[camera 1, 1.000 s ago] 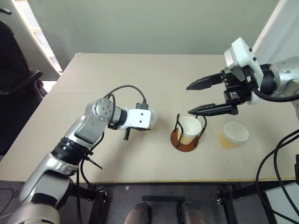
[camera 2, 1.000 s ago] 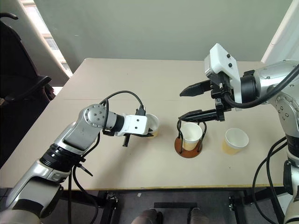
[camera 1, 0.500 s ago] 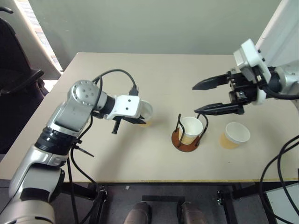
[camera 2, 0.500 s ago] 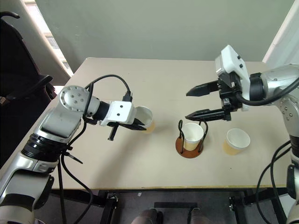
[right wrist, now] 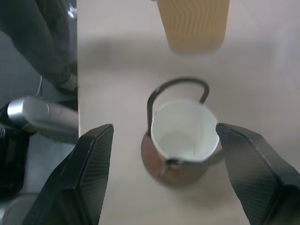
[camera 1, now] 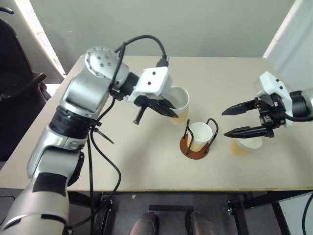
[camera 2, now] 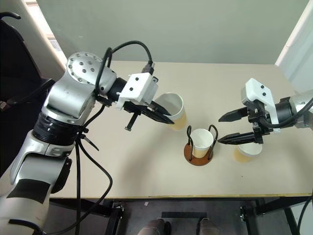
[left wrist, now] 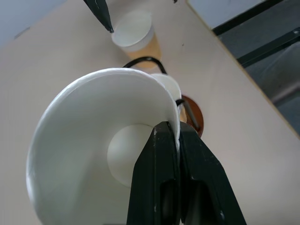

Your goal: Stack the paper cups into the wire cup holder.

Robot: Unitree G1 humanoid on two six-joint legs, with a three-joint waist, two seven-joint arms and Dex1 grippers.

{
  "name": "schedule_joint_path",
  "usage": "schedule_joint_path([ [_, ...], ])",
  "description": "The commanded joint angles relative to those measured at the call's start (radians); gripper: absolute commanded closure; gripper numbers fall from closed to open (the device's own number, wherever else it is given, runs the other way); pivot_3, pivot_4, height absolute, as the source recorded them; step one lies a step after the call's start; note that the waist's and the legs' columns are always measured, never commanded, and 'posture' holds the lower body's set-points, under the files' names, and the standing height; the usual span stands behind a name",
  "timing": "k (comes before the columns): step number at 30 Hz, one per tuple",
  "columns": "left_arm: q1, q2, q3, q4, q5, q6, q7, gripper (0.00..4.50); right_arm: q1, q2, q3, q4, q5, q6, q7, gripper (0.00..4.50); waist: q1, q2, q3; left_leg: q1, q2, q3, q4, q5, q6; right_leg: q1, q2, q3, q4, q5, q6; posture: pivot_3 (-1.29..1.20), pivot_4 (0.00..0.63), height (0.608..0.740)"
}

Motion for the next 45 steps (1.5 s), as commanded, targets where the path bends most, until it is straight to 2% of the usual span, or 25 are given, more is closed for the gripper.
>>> schedule_joint_path([
  [1,-0.088,-0.032,-0.022,0.054,-0.045,-0.037,-0.042,4.46,0.047,-0.067,-0.109,-0.055,0.032,0.016,0.003,0.87,0.003,0.000,0.000,0.000,0.000,0.000,0.000,0.000,0.000,0.000,0.000,0.000,0.000,0.000,0.000,0.00,0.150,0.740],
  [8,-0.186,-0.125,-0.117,0.196,-0.092,-0.111,-0.042,4.46,0.165,-0.102,-0.232,-0.145,0.075,0.052,-0.052,0.87,0.005,0.000,0.000,0.000,0.000,0.002,0.001,-0.003,0.005,0.001,-0.001,0.001,-0.002,0.000,0.003,0.00,0.150,0.740],
  [17,-0.208,-0.204,-0.238,0.363,-0.096,-0.250,-0.042,4.46,0.282,-0.117,-0.380,-0.245,0.145,0.140,-0.129,0.87,0.009,0.000,0.000,-0.001,0.000,0.004,0.004,-0.003,0.004,0.002,-0.001,0.002,-0.001,-0.002,0.009,0.00,0.150,0.740],
  [28,-0.215,-0.349,-0.247,0.578,-0.009,-0.382,-0.042,4.46,0.358,-0.119,-0.469,-0.313,0.210,0.183,-0.192,0.87,0.015,0.000,0.000,-0.003,-0.001,0.005,0.016,-0.008,0.008,0.005,-0.001,0.003,-0.001,-0.006,0.016,0.00,0.150,0.740],
  [35,-0.213,-0.386,-0.268,0.621,0.053,-0.442,-0.042,4.46,0.384,-0.133,-0.496,-0.326,0.232,0.188,-0.204,0.87,0.017,0.000,0.000,-0.003,-0.002,0.005,0.015,-0.009,0.008,0.005,-0.001,0.003,-0.001,-0.007,0.018,0.00,0.150,0.740],
  [38,-0.218,-0.400,-0.264,0.614,0.056,-0.431,-0.042,3.83,0.389,-0.141,-0.499,-0.324,0.236,0.185,-0.208,0.87,0.018,0.000,0.000,-0.003,-0.002,0.005,0.016,-0.009,0.008,0.005,-0.001,0.004,-0.001,-0.007,0.018,0.00,0.150,0.740],
  [45,-0.228,-0.391,-0.197,0.575,0.044,-0.416,-0.042,1.36,0.394,-0.152,-0.504,-0.310,0.240,0.180,-0.215,0.87,0.018,0.000,0.000,-0.003,-0.002,0.006,0.016,-0.009,0.008,0.005,-0.001,0.004,0.000,-0.008,0.019,0.00,0.150,0.740],
])
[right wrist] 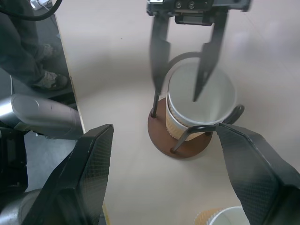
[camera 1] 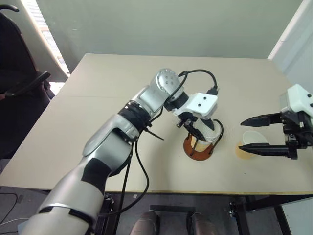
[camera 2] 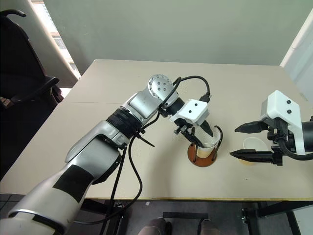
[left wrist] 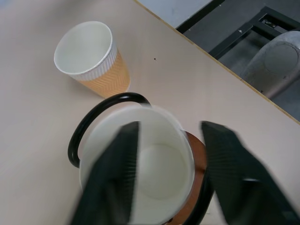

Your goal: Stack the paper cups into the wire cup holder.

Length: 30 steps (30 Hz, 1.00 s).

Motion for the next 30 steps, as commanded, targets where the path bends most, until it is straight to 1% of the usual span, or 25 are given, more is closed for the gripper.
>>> schedule_joint_path([
  [1,-0.051,0.019,0.078,-0.052,-0.018,0.011,-0.038,0.98,0.001,-0.020,-0.052,0.003,0.006,-0.011,-0.009,0.87,0.000,0.000,0.000,0.000,0.000,0.000,0.000,0.000,0.000,0.000,0.000,0.000,0.000,0.000,0.000,0.00,0.150,0.740],
  [2,-0.053,0.027,0.093,-0.061,-0.025,0.021,-0.038,0.68,0.004,-0.019,-0.055,0.006,0.002,-0.012,-0.013,0.87,0.000,0.000,0.000,0.000,0.000,0.000,0.000,0.000,0.000,0.000,0.000,0.000,0.000,0.000,0.000,0.00,0.150,0.740],
  [3,-0.055,0.037,0.107,-0.073,-0.039,0.036,-0.038,0.25,0.005,-0.018,-0.056,0.009,0.001,-0.009,-0.019,0.87,0.000,0.000,0.000,0.000,0.000,0.000,0.000,0.000,0.000,0.000,0.000,0.000,0.000,0.000,0.000,0.00,0.150,0.740],
  [4,-0.056,0.046,0.127,-0.083,-0.050,0.049,-0.038,0.03,0.005,-0.017,-0.054,0.012,-0.003,-0.007,-0.030,0.87,0.000,0.000,0.000,0.000,0.000,0.000,0.000,0.000,0.000,0.000,0.000,0.000,0.000,0.000,0.000,0.00,0.150,0.740],
  [6,-0.056,0.063,0.164,-0.100,-0.070,0.076,-0.038,0.03,0.010,-0.022,-0.041,0.016,-0.022,-0.004,-0.059,0.87,0.000,0.000,0.000,0.000,0.000,0.000,0.000,0.000,0.000,0.000,0.000,0.000,0.000,0.000,0.000,0.00,0.150,0.740],
  [12,-0.038,0.132,0.300,-0.135,-0.105,0.182,-0.024,0.03,0.056,-0.055,0.056,-0.005,-0.085,0.047,-0.168,0.87,0.000,0.000,0.000,0.001,0.000,0.000,0.000,0.000,0.000,0.000,0.000,0.000,0.000,0.000,0.001,0.00,0.150,0.740],
  [16,0.014,0.189,0.364,-0.196,-0.128,0.257,-0.019,0.03,0.118,-0.085,0.130,0.012,-0.194,-0.038,-0.174,0.87,-0.001,0.001,-0.001,0.001,0.000,0.000,0.000,0.000,0.001,0.000,0.000,0.000,0.000,-0.001,0.001,0.00,0.150,0.740],
  [19,0.075,0.242,0.388,-0.267,-0.125,0.301,-0.009,0.03,0.134,-0.102,0.199,0.045,-0.276,-0.108,-0.177,0.87,-0.001,0.001,-0.001,0.001,0.000,0.000,0.000,0.000,0.001,0.000,0.000,0.000,0.000,-0.001,0.001,0.00,0.150,0.740],
  [24,0.156,0.319,0.432,-0.350,-0.127,0.374,0.037,0.03,0.137,-0.122,0.332,0.115,-0.421,-0.221,-0.170,0.87,-0.001,0.001,-0.001,0.001,0.000,0.000,0.001,0.000,0.001,0.000,0.000,0.000,0.001,0.000,0.001,0.00,0.150,0.740],
  [28,0.226,0.353,0.454,-0.436,-0.136,0.425,0.066,0.03,0.115,-0.108,0.432,0.164,-0.510,-0.285,-0.155,0.87,-0.001,0.001,-0.001,0.002,0.000,0.000,0.001,0.000,0.001,0.001,0.000,0.000,0.001,0.000,0.001,0.00,0.150,0.740],
  [30,0.255,0.366,0.461,-0.466,-0.133,0.440,0.083,0.00,0.086,-0.085,0.475,0.179,-0.538,-0.302,-0.149,1.26,-0.003,0.001,-0.001,0.002,0.000,0.000,0.001,0.000,0.001,0.001,0.000,0.000,0.001,0.000,0.001,0.00,0.150,0.740],
])
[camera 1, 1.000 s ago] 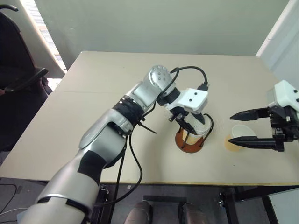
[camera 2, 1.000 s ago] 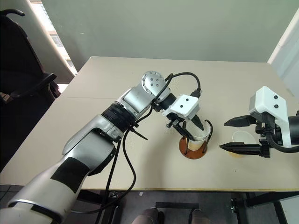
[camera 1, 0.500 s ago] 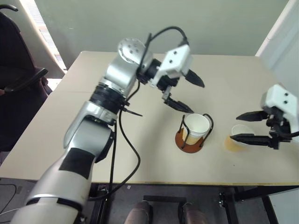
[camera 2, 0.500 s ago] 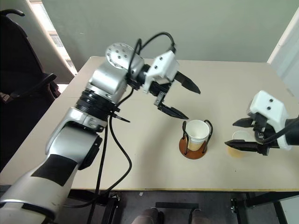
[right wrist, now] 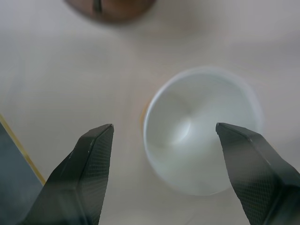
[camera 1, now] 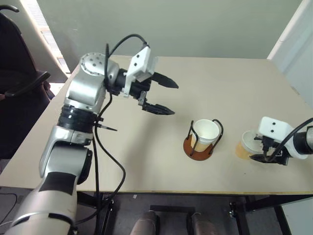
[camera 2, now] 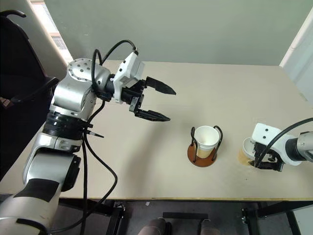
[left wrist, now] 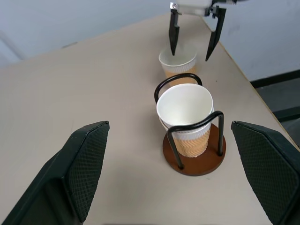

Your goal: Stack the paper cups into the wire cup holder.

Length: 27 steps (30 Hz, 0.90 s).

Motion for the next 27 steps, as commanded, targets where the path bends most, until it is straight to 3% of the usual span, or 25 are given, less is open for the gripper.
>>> schedule_joint_path([
  [1,0.026,0.022,0.038,-0.073,-0.011,0.030,0.032,0.00,-0.056,0.027,0.051,0.023,-0.065,-0.044,0.017,1.48,-0.001,0.000,0.000,0.000,0.000,0.000,0.000,0.000,0.000,0.000,0.000,0.000,0.000,0.000,0.000,0.00,0.150,0.740],
  [10,0.069,0.059,0.044,-0.104,-0.002,0.036,0.058,0.00,-0.117,0.062,0.075,0.032,-0.110,-0.087,0.083,4.48,-0.002,0.000,0.000,0.000,0.000,0.000,0.000,0.001,0.001,0.000,0.000,0.000,0.000,0.001,-0.002,0.00,0.150,0.740],
  [14,0.087,0.069,0.044,-0.113,-0.006,0.027,0.053,0.00,-0.140,0.040,0.015,0.023,-0.075,-0.073,0.127,4.48,-0.003,0.000,0.000,0.000,0.000,0.000,0.000,0.001,0.001,0.000,0.000,0.000,0.000,0.001,-0.002,0.00,0.150,0.740],
  [18,0.119,0.087,0.044,-0.139,-0.021,0.020,0.022,0.00,-0.278,0.017,-0.047,0.011,0.006,-0.037,0.204,4.48,-0.006,0.000,0.000,0.000,0.000,0.000,0.000,0.001,0.000,0.000,0.000,0.000,0.000,0.001,-0.003,0.00,0.150,0.740],
  [24,0.143,0.109,0.036,-0.152,-0.032,0.004,-0.039,0.00,-0.681,0.113,0.097,-0.071,0.094,0.050,0.317,4.48,-0.015,0.000,0.000,0.001,0.001,-0.002,-0.002,0.001,-0.001,-0.001,0.001,-0.002,0.000,-0.001,-0.006,0.00,0.150,0.740],
  [27,0.146,0.107,0.034,-0.152,-0.029,0.002,-0.045,0.00,-0.788,0.159,0.173,-0.069,0.063,0.059,0.351,4.48,-0.017,0.000,0.000,0.000,0.001,-0.002,-0.002,0.001,-0.001,-0.001,0.001,-0.002,0.000,0.000,-0.007,0.00,0.150,0.740],
])
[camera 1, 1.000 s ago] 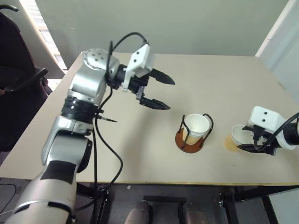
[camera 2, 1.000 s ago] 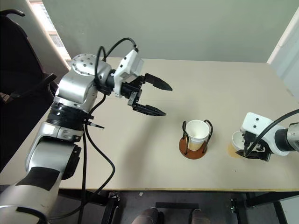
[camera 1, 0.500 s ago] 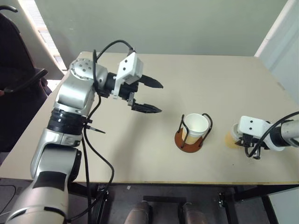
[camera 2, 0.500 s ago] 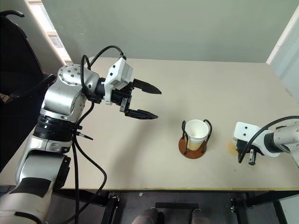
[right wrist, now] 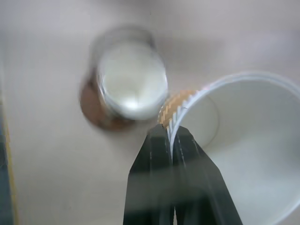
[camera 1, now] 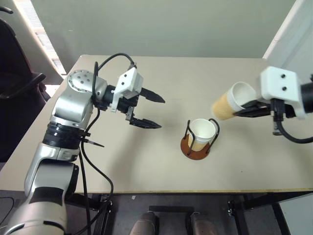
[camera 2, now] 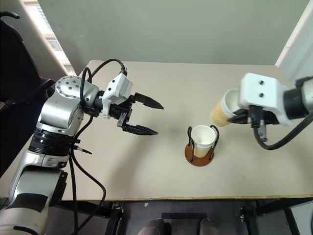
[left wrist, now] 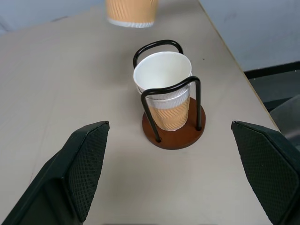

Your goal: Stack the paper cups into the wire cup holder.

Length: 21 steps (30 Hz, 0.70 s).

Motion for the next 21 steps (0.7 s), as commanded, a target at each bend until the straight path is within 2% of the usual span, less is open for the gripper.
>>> schedule_joint_path([
  [1,-0.004,0.005,0.017,-0.027,-0.011,-0.010,-0.011,0.00,-0.089,0.034,0.078,-0.004,-0.027,0.007,0.048,4.48,0.003,0.000,0.000,0.000,0.000,-0.001,0.000,0.000,0.000,0.000,0.000,0.000,0.000,0.000,0.000,0.00,0.150,0.740],
  [8,0.009,0.002,0.019,-0.053,-0.017,0.010,-0.001,0.00,-0.117,0.074,0.194,0.047,-0.134,-0.086,0.117,4.48,0.004,0.000,0.000,-0.001,-0.001,-0.001,0.000,0.000,0.000,0.000,-0.001,0.000,0.000,0.000,-0.001,0.00,0.150,0.740],
  [18,0.018,0.005,0.021,-0.080,-0.021,0.030,0.011,0.00,-0.087,0.109,0.226,0.076,-0.217,-0.162,0.181,4.48,0.003,0.000,0.000,0.000,0.000,-0.001,0.000,0.000,0.000,0.000,-0.001,0.000,0.000,0.000,-0.002,0.00,0.150,0.740],
  [21,0.016,0.004,0.020,-0.079,-0.017,0.029,0.012,0.00,-0.105,0.142,0.227,0.067,-0.210,-0.138,0.194,3.88,0.002,0.000,0.000,0.000,0.000,-0.001,0.000,0.000,0.000,0.000,-0.001,0.000,0.000,0.000,-0.002,0.00,0.150,0.740],
])
